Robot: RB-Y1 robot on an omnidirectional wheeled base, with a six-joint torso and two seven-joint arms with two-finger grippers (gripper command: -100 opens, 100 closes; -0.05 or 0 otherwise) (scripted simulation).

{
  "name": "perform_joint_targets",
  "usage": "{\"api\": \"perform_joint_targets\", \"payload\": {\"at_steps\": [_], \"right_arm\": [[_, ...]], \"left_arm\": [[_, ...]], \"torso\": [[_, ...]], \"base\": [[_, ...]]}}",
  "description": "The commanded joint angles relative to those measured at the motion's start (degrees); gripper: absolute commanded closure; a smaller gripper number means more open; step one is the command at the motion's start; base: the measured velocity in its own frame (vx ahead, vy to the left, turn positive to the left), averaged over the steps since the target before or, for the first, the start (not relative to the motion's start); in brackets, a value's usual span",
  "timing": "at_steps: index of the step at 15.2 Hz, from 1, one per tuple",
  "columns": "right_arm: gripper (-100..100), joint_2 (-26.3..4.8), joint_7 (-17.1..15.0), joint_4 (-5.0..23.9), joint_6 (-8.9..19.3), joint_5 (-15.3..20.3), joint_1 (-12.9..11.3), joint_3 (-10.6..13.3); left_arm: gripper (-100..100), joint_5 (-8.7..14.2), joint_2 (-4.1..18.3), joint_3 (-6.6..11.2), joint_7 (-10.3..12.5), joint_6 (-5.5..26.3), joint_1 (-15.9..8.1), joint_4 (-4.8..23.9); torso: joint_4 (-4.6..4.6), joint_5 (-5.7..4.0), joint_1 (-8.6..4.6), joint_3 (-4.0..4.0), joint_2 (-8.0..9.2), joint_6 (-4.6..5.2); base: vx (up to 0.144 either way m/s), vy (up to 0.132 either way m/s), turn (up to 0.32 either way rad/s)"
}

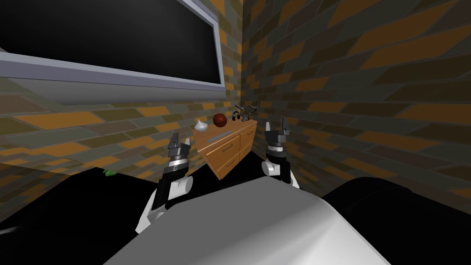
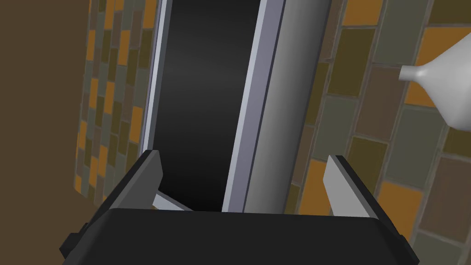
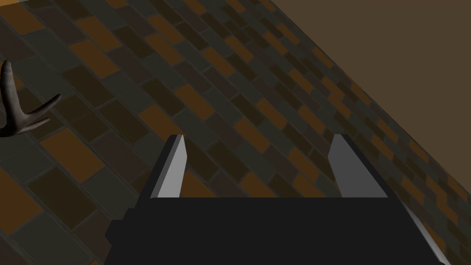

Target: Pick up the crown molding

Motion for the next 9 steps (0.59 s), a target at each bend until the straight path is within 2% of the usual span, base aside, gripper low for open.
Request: {"api": "perform_joint_targets", "payload": {"at_steps": [1,3,4,6,7,9], "right_arm": [[0,0.0,0.0,0.0,0.0,0.0,0.0,0.0],[0,0.0,0.0,0.0,0.0,0.0,0.0,0.0],[0,0.0,0.0,0.0,0.0,0.0,0.0,0.0],[0,0.0,0.0,0.0,0.0,0.0,0.0,0.0],[0,0.0,0.0,0.0,0.0,0.0,0.0,0.0],[0,0.0,0.0,0.0,0.0,0.0,0.0,0.0]], "left_arm": [[-100,0.1,0.9,-0.08,0.9,2.9,-2.9,0.9],[-100,0.1,0.9,-0.08,0.9,4.0,-3.4,0.9],[-100,0.4,1.6,-0.18,1.8,6.0,-5.7,1.8],[-100,0.4,1.6,-0.18,1.8,7.2,-6.3,1.8],[-100,0.7,2.4,-0.29,2.7,9.0,-8.7,2.9],[-100,0.7,2.4,-0.29,2.7,10.7,-9.4,2.9]], "torso": [[0.0,0.0,0.0,0.0,0.0,0.0],[0.0,0.01,0.03,0.0,-0.01,0.0],[0.0,0.03,0.12,-0.01,-0.01,0.0],[0.0,0.03,0.09,-0.01,-0.02,-0.01],[0.0,0.03,0.12,0.01,0.02,0.0],[0.01,0.01,0.02,0.02,0.03,0.0]], "base": [[0.01,-0.115,0.06],[0.014,-0.099,0.044],[0.02,-0.095,0.07],[0.004,-0.108,0.052],[-0.005,-0.124,0.071],[0.0,-0.112,0.057]]}}
